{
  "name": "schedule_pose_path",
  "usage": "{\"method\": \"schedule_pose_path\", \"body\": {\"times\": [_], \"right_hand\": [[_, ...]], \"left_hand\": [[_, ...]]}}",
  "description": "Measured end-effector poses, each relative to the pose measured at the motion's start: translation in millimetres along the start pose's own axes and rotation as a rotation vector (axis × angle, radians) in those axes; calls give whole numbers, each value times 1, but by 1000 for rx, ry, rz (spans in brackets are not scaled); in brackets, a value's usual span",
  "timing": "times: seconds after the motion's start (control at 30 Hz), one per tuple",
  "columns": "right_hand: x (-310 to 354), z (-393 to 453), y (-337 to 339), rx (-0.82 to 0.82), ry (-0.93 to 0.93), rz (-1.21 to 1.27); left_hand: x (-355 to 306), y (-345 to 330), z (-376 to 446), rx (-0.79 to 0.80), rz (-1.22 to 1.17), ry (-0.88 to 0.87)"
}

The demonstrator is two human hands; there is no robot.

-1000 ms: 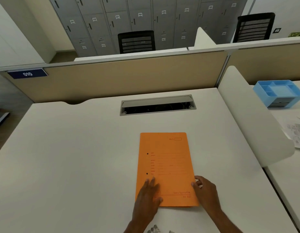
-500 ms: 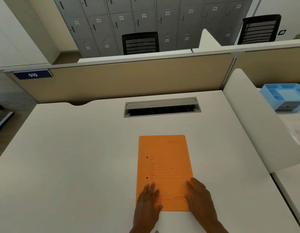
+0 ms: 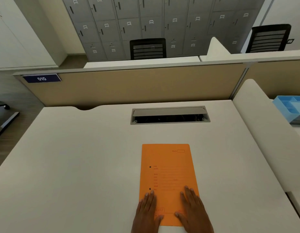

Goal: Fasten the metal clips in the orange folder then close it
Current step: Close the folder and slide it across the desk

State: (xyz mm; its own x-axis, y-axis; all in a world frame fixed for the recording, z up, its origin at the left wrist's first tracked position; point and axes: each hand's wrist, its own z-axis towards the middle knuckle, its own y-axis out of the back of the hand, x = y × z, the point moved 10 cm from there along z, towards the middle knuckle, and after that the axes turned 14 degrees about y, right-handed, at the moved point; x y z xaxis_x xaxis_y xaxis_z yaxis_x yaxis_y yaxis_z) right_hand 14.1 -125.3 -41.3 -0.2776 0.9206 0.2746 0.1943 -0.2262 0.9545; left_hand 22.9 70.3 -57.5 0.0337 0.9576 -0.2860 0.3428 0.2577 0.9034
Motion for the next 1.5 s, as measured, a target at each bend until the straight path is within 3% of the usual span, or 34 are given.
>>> {"method": "schedule_pose_path", "body": {"times": [0.4, 0.67, 1.1, 1.5], "right_hand": [[73, 67, -9, 95, 284, 10], [140, 137, -26, 108, 368, 29], [202, 246, -40, 91, 435, -25], [208, 322, -21, 69, 404, -38]], "left_hand": [[94, 43, 20, -99, -168, 164], [174, 85, 41, -150, -163, 286], [265, 138, 99, -162, -184, 325], [288, 176, 170, -181, -185, 300]]}}
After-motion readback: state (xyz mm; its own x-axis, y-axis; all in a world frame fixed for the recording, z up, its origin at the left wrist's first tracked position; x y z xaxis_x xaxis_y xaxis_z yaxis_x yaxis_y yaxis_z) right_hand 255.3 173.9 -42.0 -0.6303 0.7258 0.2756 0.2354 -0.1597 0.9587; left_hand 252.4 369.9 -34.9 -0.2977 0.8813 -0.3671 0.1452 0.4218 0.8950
